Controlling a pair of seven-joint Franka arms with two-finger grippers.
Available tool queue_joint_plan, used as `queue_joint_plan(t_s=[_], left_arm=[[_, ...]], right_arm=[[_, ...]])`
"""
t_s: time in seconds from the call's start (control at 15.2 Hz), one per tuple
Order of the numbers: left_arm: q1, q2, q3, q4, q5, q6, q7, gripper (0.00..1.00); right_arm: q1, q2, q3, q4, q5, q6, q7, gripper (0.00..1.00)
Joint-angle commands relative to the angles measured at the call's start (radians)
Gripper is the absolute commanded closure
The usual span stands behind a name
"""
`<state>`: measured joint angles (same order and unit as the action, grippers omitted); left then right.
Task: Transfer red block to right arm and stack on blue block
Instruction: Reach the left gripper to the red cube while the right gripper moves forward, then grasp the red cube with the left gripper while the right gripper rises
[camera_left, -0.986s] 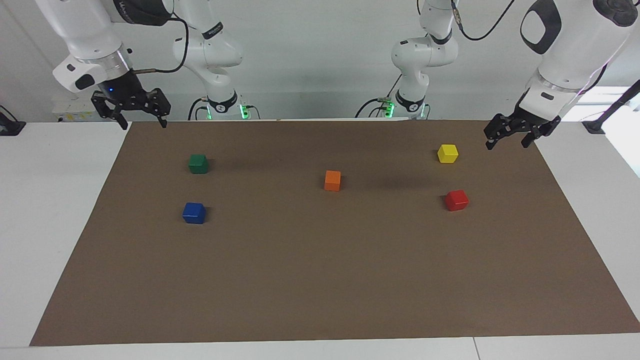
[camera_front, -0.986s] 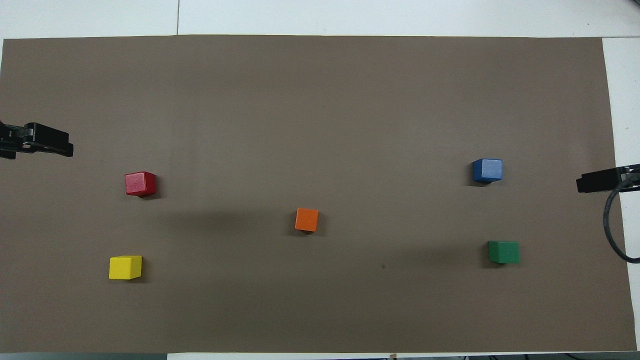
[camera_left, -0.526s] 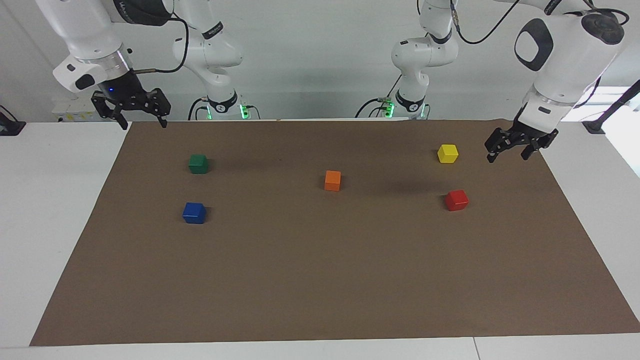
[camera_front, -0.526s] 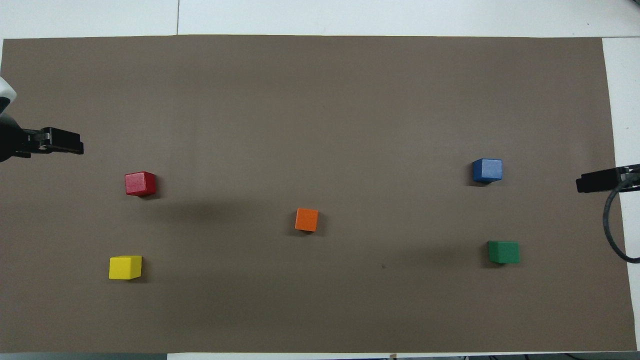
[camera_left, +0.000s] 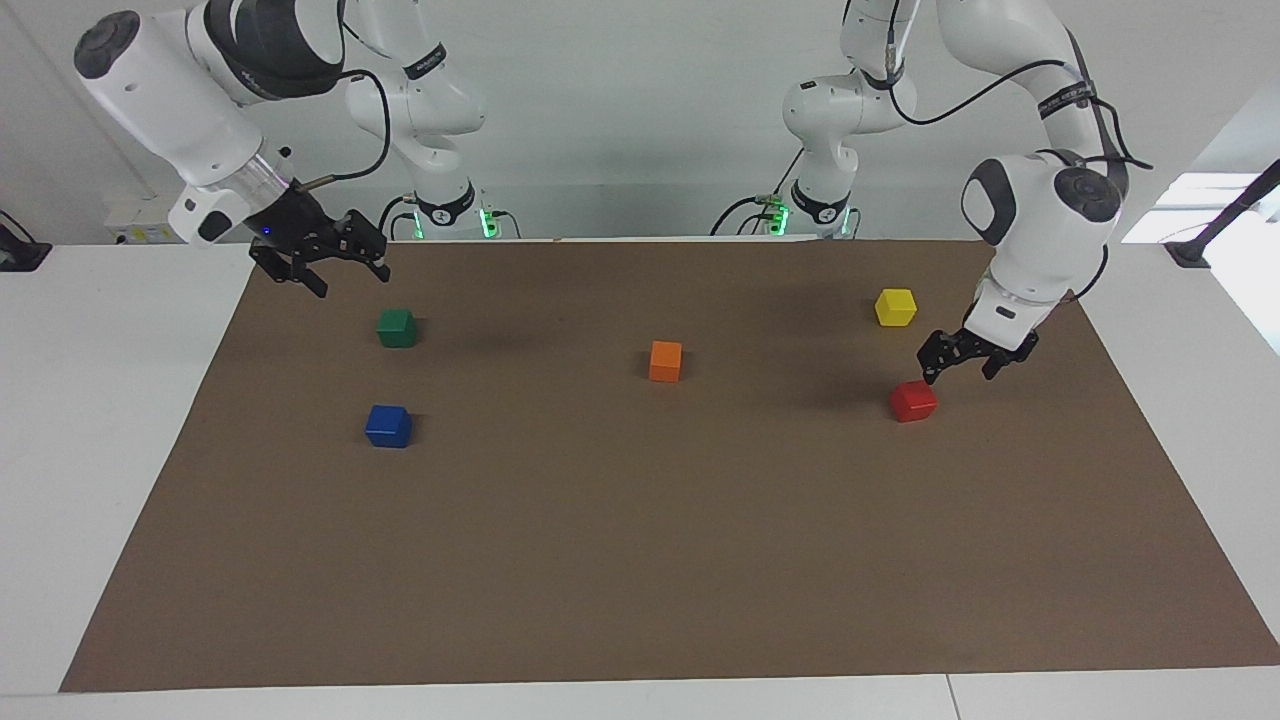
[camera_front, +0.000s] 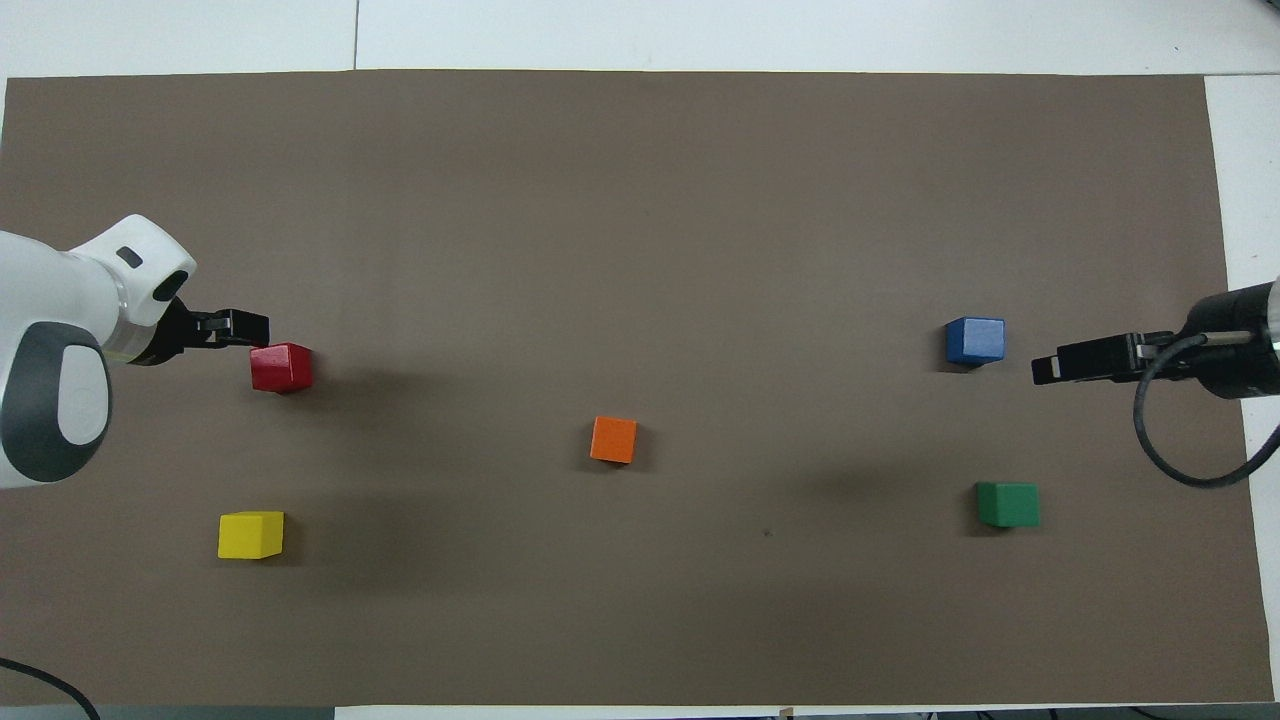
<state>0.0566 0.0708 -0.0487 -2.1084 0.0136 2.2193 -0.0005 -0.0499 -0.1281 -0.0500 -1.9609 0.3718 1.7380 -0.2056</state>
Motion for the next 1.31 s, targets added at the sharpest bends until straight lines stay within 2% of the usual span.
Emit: queue_joint_plan(t_s=[0.0, 0.2, 0.53, 0.72, 0.79, 0.85, 0.92, 1.05, 1.25], left_arm=[[-0.012, -0.003, 0.006, -0.085, 0.011, 0.104, -0.053, 0.0], [-0.014, -0.003, 0.006, -0.131, 0.011, 0.151, -0.075, 0.0], [-0.029, 0.018, 0.004, -0.173, 0.011, 0.221, -0.081, 0.0], [-0.037, 0.037, 0.006, -0.173, 0.011, 0.23, -0.085, 0.0], [-0.037, 0.038, 0.006, -0.171, 0.011, 0.227, -0.101, 0.24], [-0.037, 0.04, 0.004, -0.16, 0.011, 0.218, -0.146, 0.73], [-0.038, 0.049, 0.004, -0.141, 0.011, 0.203, -0.17, 1.0], [-0.038, 0.056, 0.001, -0.072, 0.005, 0.105, -0.199, 1.0], [-0.08, 0.052, -0.003, 0.129, -0.059, -0.195, -0.326, 1.0]], right_arm=[[-0.054, 0.063, 0.007, -0.019, 0.198, 0.02, -0.144, 0.0], [-0.073, 0.139, 0.007, -0.053, 0.434, 0.02, -0.276, 0.0], [-0.061, 0.229, 0.009, -0.087, 0.744, 0.003, -0.444, 0.0], [-0.064, 0.304, 0.009, -0.095, 0.93, -0.118, -0.572, 0.0], [-0.062, 0.332, 0.009, -0.095, 0.984, -0.17, -0.607, 0.0], [-0.058, 0.35, 0.01, -0.095, 1.031, -0.204, -0.629, 0.0], [-0.045, 0.367, 0.016, -0.095, 1.08, -0.242, -0.638, 0.0], [-0.006, 0.418, 0.016, -0.096, 1.2, -0.331, -0.693, 0.0], [0.063, 0.47, 0.018, -0.107, 1.358, -0.418, -0.761, 0.0]])
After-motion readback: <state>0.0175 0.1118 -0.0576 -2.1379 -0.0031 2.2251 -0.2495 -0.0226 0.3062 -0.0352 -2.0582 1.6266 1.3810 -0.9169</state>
